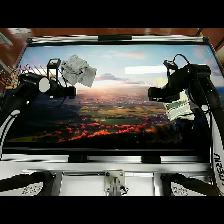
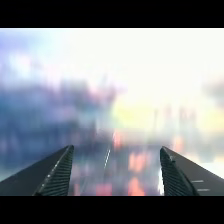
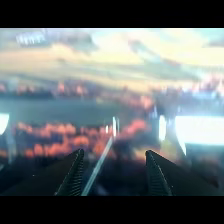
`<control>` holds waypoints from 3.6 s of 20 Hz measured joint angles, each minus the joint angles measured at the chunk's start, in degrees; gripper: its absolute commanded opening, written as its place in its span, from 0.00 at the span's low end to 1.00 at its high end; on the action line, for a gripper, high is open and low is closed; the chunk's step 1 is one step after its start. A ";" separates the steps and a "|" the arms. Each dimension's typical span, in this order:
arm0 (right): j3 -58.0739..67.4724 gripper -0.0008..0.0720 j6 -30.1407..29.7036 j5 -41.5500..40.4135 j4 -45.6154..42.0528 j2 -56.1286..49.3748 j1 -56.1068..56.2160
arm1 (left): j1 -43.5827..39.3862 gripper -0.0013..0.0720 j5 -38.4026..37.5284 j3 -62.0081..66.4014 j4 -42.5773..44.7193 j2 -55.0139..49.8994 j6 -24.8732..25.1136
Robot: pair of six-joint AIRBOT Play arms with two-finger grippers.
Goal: Fold the shirts.
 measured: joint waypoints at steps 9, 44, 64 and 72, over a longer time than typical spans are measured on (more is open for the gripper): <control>0.00 0.71 -5.33 5.57 -0.09 0.00 0.00 | 6.40 0.87 5.29 30.84 -0.48 -28.59 3.23; 17.77 0.71 -2.97 2.34 -8.55 24.76 0.00 | -22.05 0.07 -2.91 31.39 -5.49 4.09 7.65; -24.33 0.94 -9.55 -10.71 3.67 27.71 0.00 | -11.47 0.95 -22.32 -11.56 -7.74 10.54 4.37; -31.39 0.94 -9.03 -1.44 13.25 17.77 0.02 | -9.77 0.95 -4.07 -27.98 -19.56 8.37 3.76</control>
